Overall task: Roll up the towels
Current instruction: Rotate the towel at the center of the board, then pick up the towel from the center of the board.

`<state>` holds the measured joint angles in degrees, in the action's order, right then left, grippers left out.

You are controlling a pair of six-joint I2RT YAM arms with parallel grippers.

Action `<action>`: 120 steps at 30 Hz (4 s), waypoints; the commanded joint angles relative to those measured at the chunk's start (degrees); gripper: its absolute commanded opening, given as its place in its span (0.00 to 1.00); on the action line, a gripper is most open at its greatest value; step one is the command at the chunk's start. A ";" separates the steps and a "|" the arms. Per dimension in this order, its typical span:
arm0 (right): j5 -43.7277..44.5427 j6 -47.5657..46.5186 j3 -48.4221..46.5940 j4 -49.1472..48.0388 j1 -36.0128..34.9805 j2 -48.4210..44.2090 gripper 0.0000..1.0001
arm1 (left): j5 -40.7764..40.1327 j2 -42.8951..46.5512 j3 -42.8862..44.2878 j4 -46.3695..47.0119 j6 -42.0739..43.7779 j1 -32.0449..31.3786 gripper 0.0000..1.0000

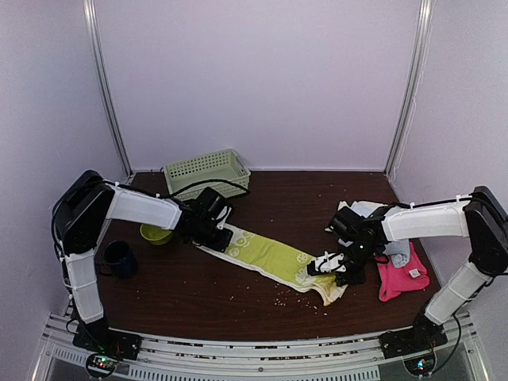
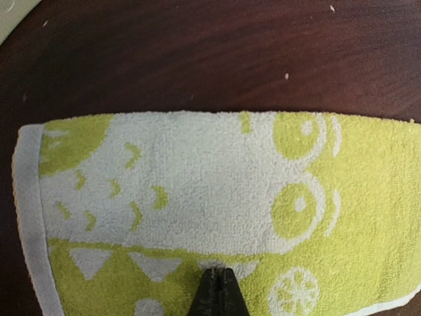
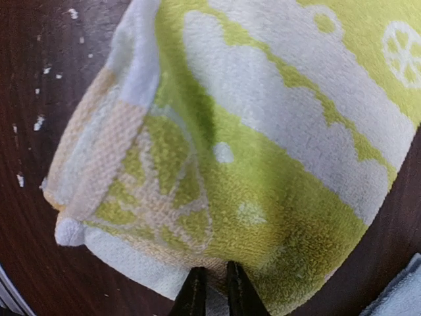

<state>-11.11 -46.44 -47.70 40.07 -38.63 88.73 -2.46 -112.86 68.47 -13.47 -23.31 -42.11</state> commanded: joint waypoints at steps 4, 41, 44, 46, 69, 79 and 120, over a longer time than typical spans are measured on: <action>9.73 -12.30 -8.91 7.17 1.91 8.64 0.17 | -3.86 13.56 -16.39 -1.64 -9.29 -3.09 0.00; -2.31 25.77 -16.56 3.26 12.46 11.91 0.18 | -10.70 28.12 -29.58 -6.09 -15.14 -6.06 0.00; -1.91 24.77 -18.64 3.41 12.23 14.44 0.20 | -8.79 28.64 -32.73 -5.50 -16.54 -6.05 0.00; -1.60 24.68 -20.65 3.32 11.64 16.52 0.21 | -7.93 30.24 -35.50 -5.05 -18.12 -6.04 0.00; -1.34 32.00 -29.20 4.12 9.10 18.56 0.37 | -12.53 49.31 -34.88 -19.49 -24.00 -6.41 0.53; -0.71 34.84 -27.47 4.15 9.77 22.84 0.42 | -12.93 44.47 -36.94 -19.08 -27.12 -5.90 0.57; -16.78 33.68 -31.87 5.08 15.67 23.43 0.00 | -12.05 44.13 -40.80 -16.91 -28.26 -5.88 0.58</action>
<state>-25.69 -12.47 -76.40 43.31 -24.43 113.10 -14.13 -69.58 28.38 -30.06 -50.78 -48.36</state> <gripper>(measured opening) 0.022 0.577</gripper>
